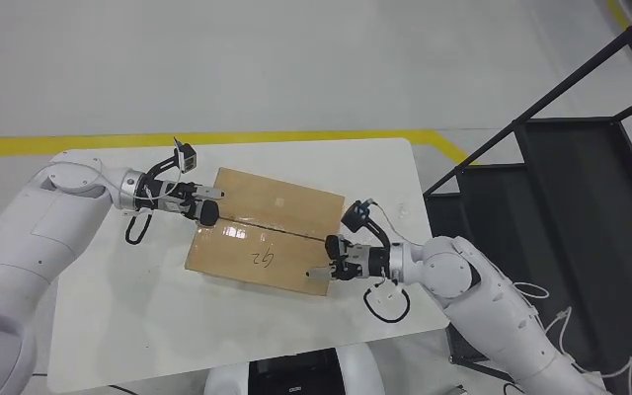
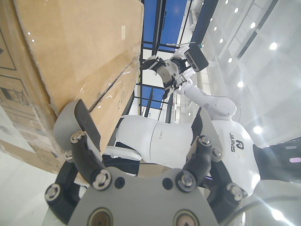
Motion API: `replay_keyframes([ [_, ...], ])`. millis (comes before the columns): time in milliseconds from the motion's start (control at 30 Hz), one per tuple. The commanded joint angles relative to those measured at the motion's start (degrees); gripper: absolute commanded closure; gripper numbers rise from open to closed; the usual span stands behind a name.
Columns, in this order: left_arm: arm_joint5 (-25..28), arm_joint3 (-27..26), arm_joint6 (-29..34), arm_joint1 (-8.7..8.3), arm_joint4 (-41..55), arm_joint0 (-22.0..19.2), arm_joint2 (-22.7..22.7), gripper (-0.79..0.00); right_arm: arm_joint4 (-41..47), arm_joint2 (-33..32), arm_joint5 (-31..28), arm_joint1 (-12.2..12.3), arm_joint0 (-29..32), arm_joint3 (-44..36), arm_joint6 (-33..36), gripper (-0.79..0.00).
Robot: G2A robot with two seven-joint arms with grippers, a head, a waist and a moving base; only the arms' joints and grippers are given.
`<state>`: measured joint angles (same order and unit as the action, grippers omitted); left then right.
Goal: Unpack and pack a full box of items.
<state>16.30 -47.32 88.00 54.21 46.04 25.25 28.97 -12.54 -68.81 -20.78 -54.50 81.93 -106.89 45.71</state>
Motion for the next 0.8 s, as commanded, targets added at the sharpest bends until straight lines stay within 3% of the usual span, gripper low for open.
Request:
replay_keyframes([
  [0, 0.0, 0.0, 0.0, 0.0, 0.0, 0.0, 0.0, -0.785, 0.88, -3.68, 0.03, 0.45, 1.26, 0.67, -1.09, -0.785],
  [200, 0.0, 0.0, 0.0, 0.0, 0.0, 0.0, 0.0, -0.785, 0.07, -15.0, 0.42, 1.84, 6.87, 1.37, -4.04, -0.785],
  [333, 0.0, 0.0, 0.0, 0.0, 0.0, 0.0, 0.0, -0.785, -11.58, -19.38, 4.28, 2.42, 10.31, 2.39, -7.16, -0.785],
  [467, 0.0, 0.0, 0.0, 0.0, 0.0, 0.0, 0.0, -0.785, -16.28, -18.57, 4.02, 2.3, 10.21, 6.58, -10.16, -0.785],
  [767, 0.0, 0.0, 0.0, 0.0, 0.0, 0.0, 0.0, -0.785, -36.73, -11.18, -7.58, 1.83, 3.22, 17.41, -19.68, -0.785],
])
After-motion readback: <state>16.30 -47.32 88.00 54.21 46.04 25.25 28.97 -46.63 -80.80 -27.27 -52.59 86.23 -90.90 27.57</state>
